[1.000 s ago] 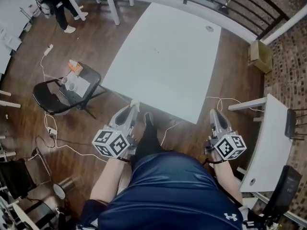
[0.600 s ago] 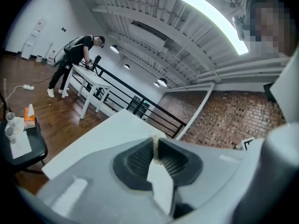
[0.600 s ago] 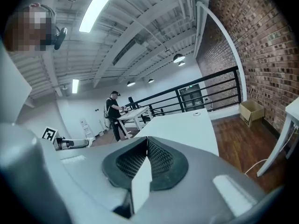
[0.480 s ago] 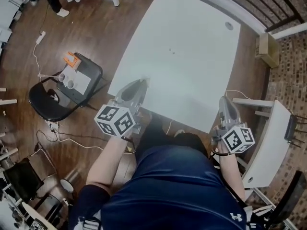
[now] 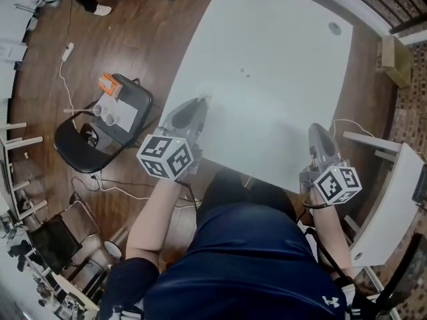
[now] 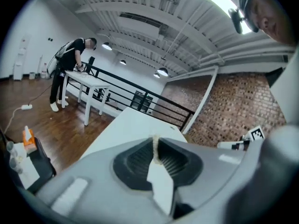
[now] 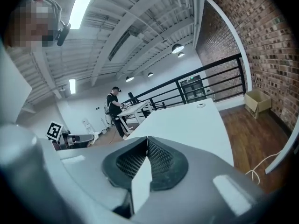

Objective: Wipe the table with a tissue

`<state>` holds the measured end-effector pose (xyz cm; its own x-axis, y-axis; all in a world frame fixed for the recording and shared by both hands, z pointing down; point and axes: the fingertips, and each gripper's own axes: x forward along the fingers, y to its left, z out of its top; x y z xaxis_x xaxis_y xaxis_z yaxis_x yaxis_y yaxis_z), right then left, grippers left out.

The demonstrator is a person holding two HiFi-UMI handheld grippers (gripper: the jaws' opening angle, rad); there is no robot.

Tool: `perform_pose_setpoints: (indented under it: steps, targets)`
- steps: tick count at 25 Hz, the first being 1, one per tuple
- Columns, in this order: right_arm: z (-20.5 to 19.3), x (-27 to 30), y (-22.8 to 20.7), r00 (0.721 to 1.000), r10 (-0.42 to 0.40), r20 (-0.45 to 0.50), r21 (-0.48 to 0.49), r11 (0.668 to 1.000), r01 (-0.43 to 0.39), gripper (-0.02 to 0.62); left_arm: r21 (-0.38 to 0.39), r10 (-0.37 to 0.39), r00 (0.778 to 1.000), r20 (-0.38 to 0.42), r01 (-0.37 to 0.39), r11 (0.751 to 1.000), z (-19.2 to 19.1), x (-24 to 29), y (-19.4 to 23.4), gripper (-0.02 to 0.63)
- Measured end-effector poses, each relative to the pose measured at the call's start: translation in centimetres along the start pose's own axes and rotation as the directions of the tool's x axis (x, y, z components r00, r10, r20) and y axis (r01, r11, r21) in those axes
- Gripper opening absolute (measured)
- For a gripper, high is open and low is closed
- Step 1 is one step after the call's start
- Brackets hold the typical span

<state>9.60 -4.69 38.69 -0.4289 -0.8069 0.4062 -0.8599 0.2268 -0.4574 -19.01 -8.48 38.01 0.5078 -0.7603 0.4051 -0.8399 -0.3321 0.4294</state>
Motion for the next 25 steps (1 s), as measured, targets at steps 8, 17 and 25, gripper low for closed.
perform_pose_setpoints:
  steps: [8,17,25]
  targets:
    - [-0.5,5.2,-3.7,0.999,0.036,-0.015,0.017,0.999,-0.036,0.011,0.156,0.049,0.997,-0.065,-0.038,0.987,0.7,6.3,1.0,0.035]
    - [-0.6,9.5,-6.8,0.999,0.025,-0.04,-0.005,1.0,-0.026,0.011,0.226,0.097,0.98,-0.176,-0.056,0.973,-2.9,13.3,4.3,0.035]
    - [-0.6,13.4,-6.9,0.996,0.062,-0.059,-0.022,0.998,-0.064,0.011,0.285,0.121,0.961,-0.25,-0.046,0.957,-4.2,17.3,5.9,0.035]
